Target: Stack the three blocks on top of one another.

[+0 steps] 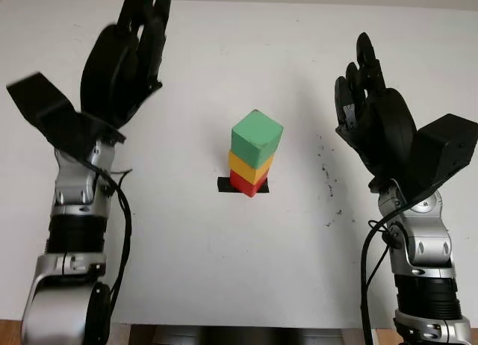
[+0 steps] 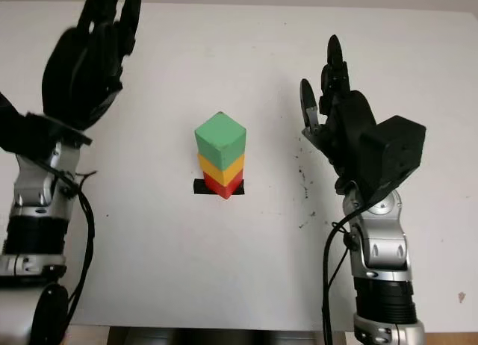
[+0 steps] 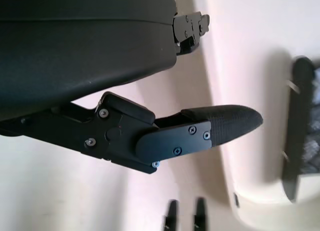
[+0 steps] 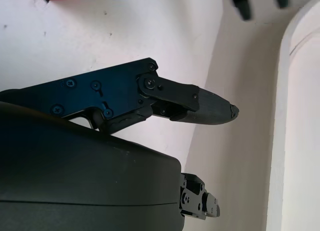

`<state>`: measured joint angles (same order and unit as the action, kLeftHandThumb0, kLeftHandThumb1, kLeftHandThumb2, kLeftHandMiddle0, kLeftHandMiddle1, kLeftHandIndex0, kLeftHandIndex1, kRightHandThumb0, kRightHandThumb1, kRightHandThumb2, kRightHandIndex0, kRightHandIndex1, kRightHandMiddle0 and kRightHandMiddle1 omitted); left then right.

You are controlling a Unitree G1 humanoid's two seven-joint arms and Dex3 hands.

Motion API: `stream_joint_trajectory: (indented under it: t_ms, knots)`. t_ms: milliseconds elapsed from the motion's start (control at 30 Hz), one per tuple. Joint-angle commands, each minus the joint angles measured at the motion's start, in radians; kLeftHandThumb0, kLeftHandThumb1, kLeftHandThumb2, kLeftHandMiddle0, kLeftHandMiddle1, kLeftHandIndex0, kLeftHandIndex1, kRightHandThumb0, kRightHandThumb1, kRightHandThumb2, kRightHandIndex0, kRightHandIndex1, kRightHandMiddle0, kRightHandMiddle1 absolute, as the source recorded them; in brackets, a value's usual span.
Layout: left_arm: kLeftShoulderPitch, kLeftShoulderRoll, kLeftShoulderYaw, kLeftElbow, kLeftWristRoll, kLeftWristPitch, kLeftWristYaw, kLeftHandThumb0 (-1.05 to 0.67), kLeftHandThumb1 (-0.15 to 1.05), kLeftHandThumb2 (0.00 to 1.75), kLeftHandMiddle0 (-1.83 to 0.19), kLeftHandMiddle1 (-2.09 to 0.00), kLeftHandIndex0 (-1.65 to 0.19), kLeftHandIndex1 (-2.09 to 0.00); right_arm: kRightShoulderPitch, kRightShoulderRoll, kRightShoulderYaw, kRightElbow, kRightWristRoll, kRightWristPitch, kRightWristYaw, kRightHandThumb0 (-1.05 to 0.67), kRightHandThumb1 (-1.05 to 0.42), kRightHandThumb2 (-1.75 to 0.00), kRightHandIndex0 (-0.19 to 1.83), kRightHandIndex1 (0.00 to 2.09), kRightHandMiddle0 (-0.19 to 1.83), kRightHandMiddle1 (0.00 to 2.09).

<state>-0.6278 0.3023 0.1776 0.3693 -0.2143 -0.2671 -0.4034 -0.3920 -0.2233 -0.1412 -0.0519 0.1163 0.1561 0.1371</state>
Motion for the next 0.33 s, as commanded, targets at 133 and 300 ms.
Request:
stream_joint_trajectory:
  t_ms: [133,300]
  knots:
    - [0.106,-0.009,-0.010,0.049,0.074,-0.051,0.072,-0.80,1.05,0.69,0.19,0.00,0.19,0.00,-0.016,0.026,-0.005,0.030,0.012,-0.037,-0.011,-0.67,-1.05,-0.65,-0.19,0.00,-0.19,0.00]
    - [0.152,-0.011,-0.033,0.049,0.087,0.002,0.066,-0.82,1.05,0.68,0.19,0.00,0.19,0.00,-0.020,0.024,-0.004,0.040,0.014,-0.010,-0.016,-0.65,-1.05,-0.66,-0.19,0.00,-0.19,0.00]
